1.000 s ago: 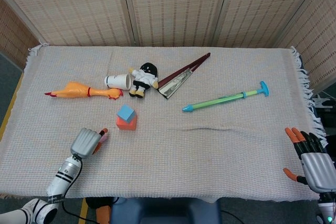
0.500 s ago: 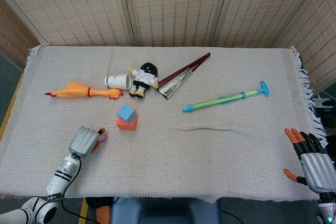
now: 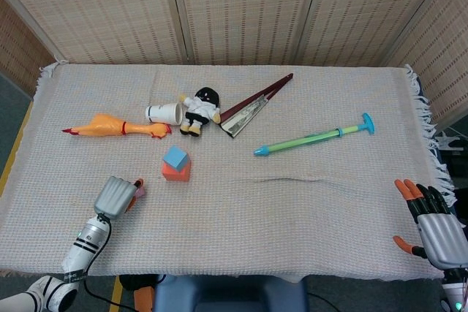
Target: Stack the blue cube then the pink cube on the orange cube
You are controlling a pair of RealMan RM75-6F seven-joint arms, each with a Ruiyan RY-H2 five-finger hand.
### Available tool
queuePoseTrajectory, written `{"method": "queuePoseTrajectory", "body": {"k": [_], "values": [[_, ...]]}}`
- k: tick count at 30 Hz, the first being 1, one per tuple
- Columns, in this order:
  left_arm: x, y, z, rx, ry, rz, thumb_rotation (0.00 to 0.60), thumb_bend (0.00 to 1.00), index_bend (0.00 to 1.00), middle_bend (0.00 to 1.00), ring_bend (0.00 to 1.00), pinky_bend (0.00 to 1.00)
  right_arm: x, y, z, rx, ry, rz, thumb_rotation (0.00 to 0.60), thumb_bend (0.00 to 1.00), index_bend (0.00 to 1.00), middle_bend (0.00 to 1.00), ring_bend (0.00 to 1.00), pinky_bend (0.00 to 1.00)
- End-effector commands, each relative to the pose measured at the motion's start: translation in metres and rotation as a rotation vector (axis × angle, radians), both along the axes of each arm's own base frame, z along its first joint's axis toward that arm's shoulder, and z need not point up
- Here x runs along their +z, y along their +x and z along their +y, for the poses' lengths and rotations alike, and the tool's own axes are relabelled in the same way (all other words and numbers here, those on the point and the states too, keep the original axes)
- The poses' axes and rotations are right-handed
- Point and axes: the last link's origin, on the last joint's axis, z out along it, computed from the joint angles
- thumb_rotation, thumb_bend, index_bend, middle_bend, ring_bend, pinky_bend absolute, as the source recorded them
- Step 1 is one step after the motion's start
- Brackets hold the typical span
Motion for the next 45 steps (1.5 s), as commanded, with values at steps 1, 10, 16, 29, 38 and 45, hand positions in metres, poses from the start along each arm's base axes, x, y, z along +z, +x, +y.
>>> {"method": "queuePoseTrajectory", "body": {"k": [1, 10, 16, 29, 38, 45], "values": [[0.002, 0.002, -0.001, -0.013, 0.007, 0.001, 0.6, 0.35, 0.51, 1.0, 1.0, 1.0, 0.0, 0.0, 0.0, 0.0, 0.0, 0.0, 0.6, 0.06, 0.0, 0.0, 0.0, 0.0], [0.019, 0.016, -0.009, -0.066, 0.041, 0.024, 0.6, 0.34, 0.51, 1.0, 1.0, 1.0, 0.0, 0.0, 0.0, 0.003, 0.004, -0.004, 0.6, 0.06, 0.0, 0.0, 0.0, 0.0], [0.043, 0.033, -0.017, -0.101, 0.075, 0.035, 0.6, 0.35, 0.52, 1.0, 1.0, 1.0, 0.0, 0.001, 0.0, 0.009, 0.014, -0.01, 0.6, 0.06, 0.0, 0.0, 0.0, 0.0], [0.072, 0.088, 0.002, -0.16, 0.136, 0.058, 0.6, 0.35, 0.52, 1.0, 1.0, 1.0, 0.002, 0.005, 0.004, 0.033, 0.028, -0.028, 0.6, 0.06, 0.0, 0.0, 0.0, 0.0], [0.061, 0.132, 0.013, -0.19, 0.11, 0.051, 0.6, 0.35, 0.52, 1.0, 1.0, 1.0, 0.005, 0.007, 0.008, 0.044, 0.024, -0.037, 0.6, 0.06, 0.0, 0.0, 0.0, 0.0], [0.046, 0.15, 0.024, -0.189, 0.098, 0.065, 0.6, 0.35, 0.52, 1.0, 1.0, 1.0, 0.007, 0.006, 0.007, 0.044, 0.025, -0.042, 0.6, 0.06, 0.0, 0.0, 0.0, 0.0]]}}
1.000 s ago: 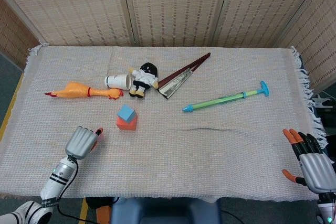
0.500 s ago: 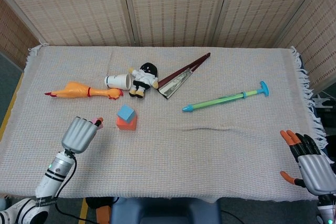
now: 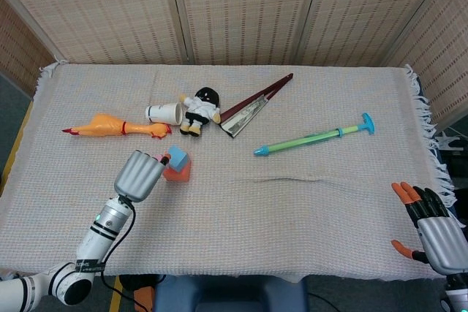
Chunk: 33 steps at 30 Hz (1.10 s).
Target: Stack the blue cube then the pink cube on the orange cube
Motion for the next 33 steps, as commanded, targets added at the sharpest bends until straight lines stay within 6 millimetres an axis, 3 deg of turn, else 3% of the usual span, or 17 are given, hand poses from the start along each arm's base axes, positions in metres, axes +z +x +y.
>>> {"method": "queuePoseTrajectory", "body": {"k": [1, 7, 22, 33], "values": [[-0.007, 0.007, 0.006, 0.009, -0.004, 0.008, 0.6, 0.35, 0.52, 1.0, 1.0, 1.0, 0.0, 0.0, -0.001, -0.002, 0.002, 0.0, 0.6, 0.06, 0.0, 0.0, 0.0, 0.0], [-0.012, 0.018, 0.017, 0.028, 0.009, -0.003, 0.6, 0.35, 0.52, 1.0, 1.0, 1.0, 0.003, -0.001, -0.001, -0.007, 0.0, -0.003, 0.6, 0.06, 0.0, 0.0, 0.0, 0.0], [-0.027, 0.033, 0.02, -0.002, -0.006, -0.001, 0.6, 0.35, 0.49, 1.0, 1.0, 1.0, 0.006, -0.001, 0.001, -0.004, -0.002, -0.01, 0.6, 0.06, 0.0, 0.0, 0.0, 0.0], [-0.031, 0.03, 0.03, 0.016, -0.001, 0.007, 0.6, 0.35, 0.48, 1.0, 1.0, 1.0, 0.007, -0.002, 0.001, -0.011, -0.009, -0.008, 0.6, 0.06, 0.0, 0.0, 0.0, 0.0]]}}
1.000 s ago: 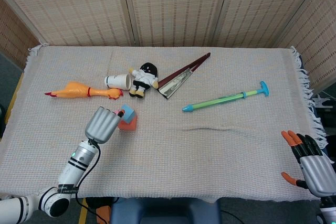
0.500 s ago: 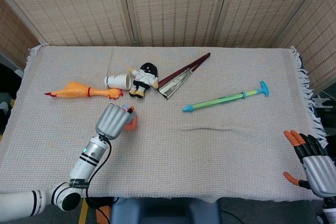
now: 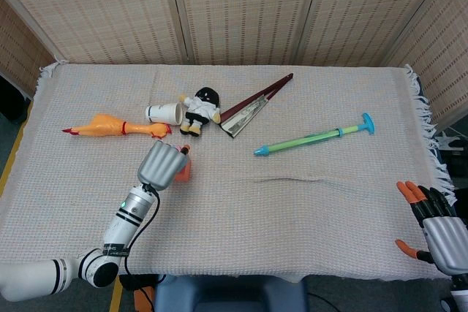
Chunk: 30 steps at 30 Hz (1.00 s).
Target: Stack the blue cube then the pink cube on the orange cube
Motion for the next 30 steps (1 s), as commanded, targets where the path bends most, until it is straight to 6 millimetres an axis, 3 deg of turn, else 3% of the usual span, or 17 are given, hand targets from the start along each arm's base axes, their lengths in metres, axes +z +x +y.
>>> {"method": "queuePoseTrajectory", "body": {"k": [1, 9, 13, 19, 30], "values": [[-0.0013, -0.0009, 0.0023, 0.006, 0.001, 0.0, 0.6, 0.35, 0.48, 1.0, 1.0, 1.0, 0.0005, -0.0001, -0.0004, -0.001, -0.003, 0.0, 0.6, 0.06, 0.0, 0.0, 0.0, 0.0], [-0.0027, -0.0028, 0.0055, 0.013, 0.002, 0.004, 0.6, 0.35, 0.45, 1.0, 1.0, 1.0, 0.0016, -0.0007, -0.0006, -0.004, -0.008, 0.0, 0.6, 0.06, 0.0, 0.0, 0.0, 0.0], [-0.0036, -0.0039, 0.0047, 0.022, -0.007, 0.002, 0.6, 0.34, 0.34, 1.0, 1.0, 1.0, 0.0026, -0.0008, -0.0002, -0.005, -0.013, -0.001, 0.6, 0.06, 0.0, 0.0, 0.0, 0.0], [-0.0029, -0.0027, 0.0041, 0.022, -0.008, -0.002, 0.6, 0.35, 0.26, 1.0, 1.0, 1.0, 0.0026, -0.0002, 0.0007, -0.002, -0.013, -0.001, 0.6, 0.06, 0.0, 0.0, 0.0, 0.0], [0.0027, -0.0021, -0.0017, 0.013, -0.011, -0.016, 0.6, 0.35, 0.24, 1.0, 1.0, 1.0, 0.0021, -0.0004, 0.0007, -0.002, -0.013, 0.002, 0.6, 0.06, 0.0, 0.0, 0.0, 0.0]]}}
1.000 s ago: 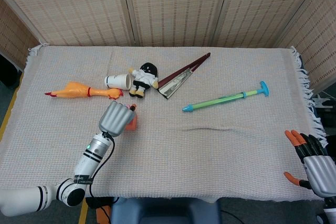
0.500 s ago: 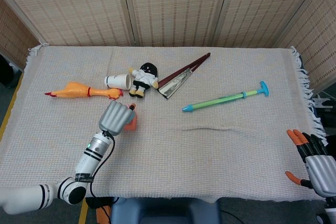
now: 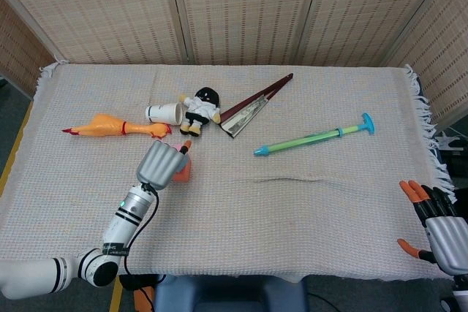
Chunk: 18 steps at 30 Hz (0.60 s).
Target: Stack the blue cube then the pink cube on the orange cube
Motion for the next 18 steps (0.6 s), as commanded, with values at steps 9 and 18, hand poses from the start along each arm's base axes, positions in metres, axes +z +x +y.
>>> {"method": "queuePoseTrajectory", "body": {"k": [9, 18], "values": [[0.01, -0.003, -0.012, -0.007, -0.02, -0.032, 0.6, 0.34, 0.23, 1.0, 1.0, 1.0, -0.002, 0.001, 0.0, 0.0, 0.003, 0.004, 0.6, 0.06, 0.0, 0.0, 0.0, 0.0], [0.043, -0.044, -0.049, 0.112, -0.061, -0.168, 0.6, 0.35, 0.17, 0.99, 1.0, 1.0, 0.0, 0.0, 0.002, 0.002, -0.001, 0.004, 0.6, 0.06, 0.0, 0.0, 0.0, 0.0]]}}
